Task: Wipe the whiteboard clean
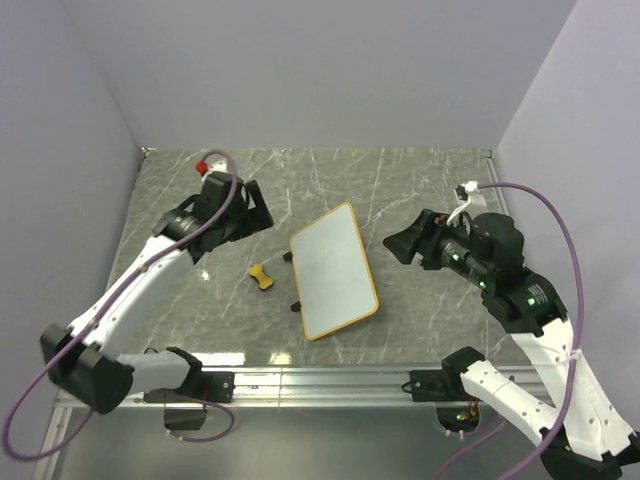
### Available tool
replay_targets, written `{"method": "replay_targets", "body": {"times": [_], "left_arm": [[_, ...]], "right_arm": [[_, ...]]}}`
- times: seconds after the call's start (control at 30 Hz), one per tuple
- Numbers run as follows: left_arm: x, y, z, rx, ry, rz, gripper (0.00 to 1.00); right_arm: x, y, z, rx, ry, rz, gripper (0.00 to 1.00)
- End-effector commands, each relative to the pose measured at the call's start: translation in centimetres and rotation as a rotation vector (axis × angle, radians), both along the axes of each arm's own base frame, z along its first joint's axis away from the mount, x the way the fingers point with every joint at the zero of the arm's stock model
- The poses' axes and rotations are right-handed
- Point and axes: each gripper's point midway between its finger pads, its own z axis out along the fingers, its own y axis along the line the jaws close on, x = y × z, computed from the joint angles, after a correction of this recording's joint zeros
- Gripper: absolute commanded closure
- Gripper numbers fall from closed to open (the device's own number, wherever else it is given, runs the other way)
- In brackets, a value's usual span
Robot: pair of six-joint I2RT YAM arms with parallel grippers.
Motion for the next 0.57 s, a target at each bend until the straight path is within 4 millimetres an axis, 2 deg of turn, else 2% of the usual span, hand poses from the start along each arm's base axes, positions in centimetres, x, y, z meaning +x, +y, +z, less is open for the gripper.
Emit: {"method": "replay_targets", "body": {"times": [0.0, 0.03, 0.07, 0.1, 0.13, 0.17, 0.27, 0.4, 0.53], "left_arm": [[-0.4, -0.8, 5.3, -0.12, -0.125, -0.024, 0.02], [-0.9, -0.5, 5.9, -0.115, -0.125, -0.023, 0.02], [-1.2, -0.4, 7.9, -0.134, -0.167, -0.028, 0.02], [-1.3, -0.1, 8.9, -0.138, -0.187, -0.02, 0.02], [-1.8, 0.3, 9.4, -0.134, -0.186, -0.015, 0.02], [-2.1, 0.6, 11.1, -0.149, -0.222, -0.006, 0.02], [-3.0, 1.7, 13.5, -0.163, -0.264, 0.022, 0.02], [-4.1, 2.5, 14.1, -0.157, -0.273, 0.032, 0.02], [-4.6, 3.4, 12.5, -0.094, -0.207, 0.056, 0.05]], "right_arm": [[-1.1, 2.2, 4.3, 0.112, -0.158, 0.154, 0.18], [-1.7, 2.4, 4.4, 0.122, -0.168, 0.179, 0.17], [-1.9, 2.6, 4.3, 0.129, -0.165, 0.192, 0.15], [-1.9, 2.6, 4.3, 0.136, -0.165, 0.192, 0.13], [-2.1, 2.6, 4.3, 0.139, -0.168, 0.199, 0.06], [-2.3, 2.8, 4.0, 0.142, -0.166, 0.215, 0.04], [-2.3, 3.2, 3.8, 0.147, -0.171, 0.236, 0.0], [-2.1, 3.5, 3.5, 0.154, -0.136, 0.237, 0.0], [-1.7, 3.4, 2.8, 0.148, -0.081, 0.209, 0.0]]}}
